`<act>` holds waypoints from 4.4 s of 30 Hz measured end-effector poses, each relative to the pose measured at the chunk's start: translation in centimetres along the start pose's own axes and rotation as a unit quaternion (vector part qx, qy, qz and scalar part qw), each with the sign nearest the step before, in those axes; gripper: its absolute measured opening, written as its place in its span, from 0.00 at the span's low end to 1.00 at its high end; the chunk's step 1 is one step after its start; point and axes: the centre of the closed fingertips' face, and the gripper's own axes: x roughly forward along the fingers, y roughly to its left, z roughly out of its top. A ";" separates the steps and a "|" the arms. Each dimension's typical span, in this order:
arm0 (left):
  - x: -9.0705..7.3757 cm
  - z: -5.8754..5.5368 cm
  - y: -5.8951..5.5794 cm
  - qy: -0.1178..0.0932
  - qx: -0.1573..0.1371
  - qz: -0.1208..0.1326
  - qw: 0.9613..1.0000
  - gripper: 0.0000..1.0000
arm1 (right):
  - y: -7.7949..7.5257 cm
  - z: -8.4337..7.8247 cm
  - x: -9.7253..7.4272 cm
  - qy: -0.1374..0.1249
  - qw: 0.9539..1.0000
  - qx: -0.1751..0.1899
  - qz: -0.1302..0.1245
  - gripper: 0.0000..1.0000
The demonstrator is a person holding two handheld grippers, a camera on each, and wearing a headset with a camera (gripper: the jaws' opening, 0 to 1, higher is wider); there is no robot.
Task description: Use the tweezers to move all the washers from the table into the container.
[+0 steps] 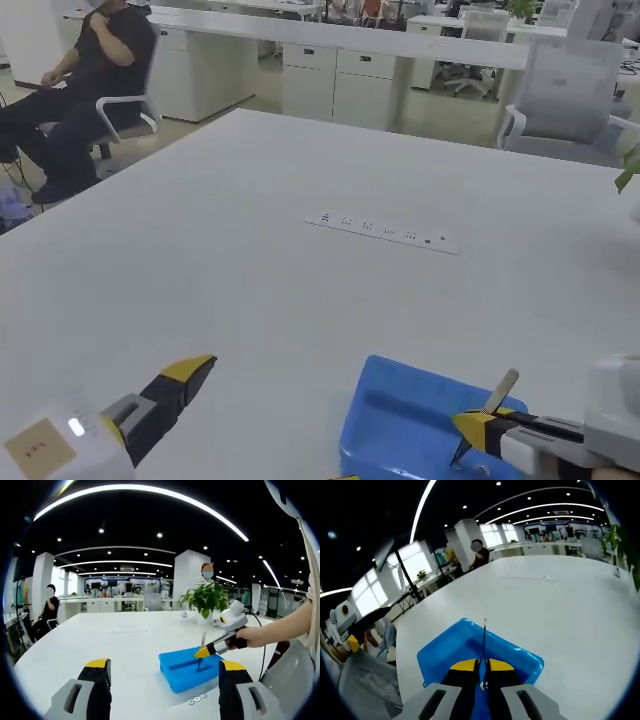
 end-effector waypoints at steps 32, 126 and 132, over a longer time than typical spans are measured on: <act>-0.1 0.0 0.4 -0.001 -0.001 0.009 1.000 0.89 | 10.7 1.4 -2.7 -0.085 0.987 -0.049 0.127 0.04; -0.5 1.4 0.6 -0.039 -0.025 0.011 0.999 0.93 | 6.1 3.6 -4.7 -0.100 0.992 -0.074 0.030 0.03; -0.4 1.2 0.6 -0.036 -0.024 0.008 0.999 0.93 | 4.4 4.2 -3.6 -0.090 0.993 -0.076 0.006 0.03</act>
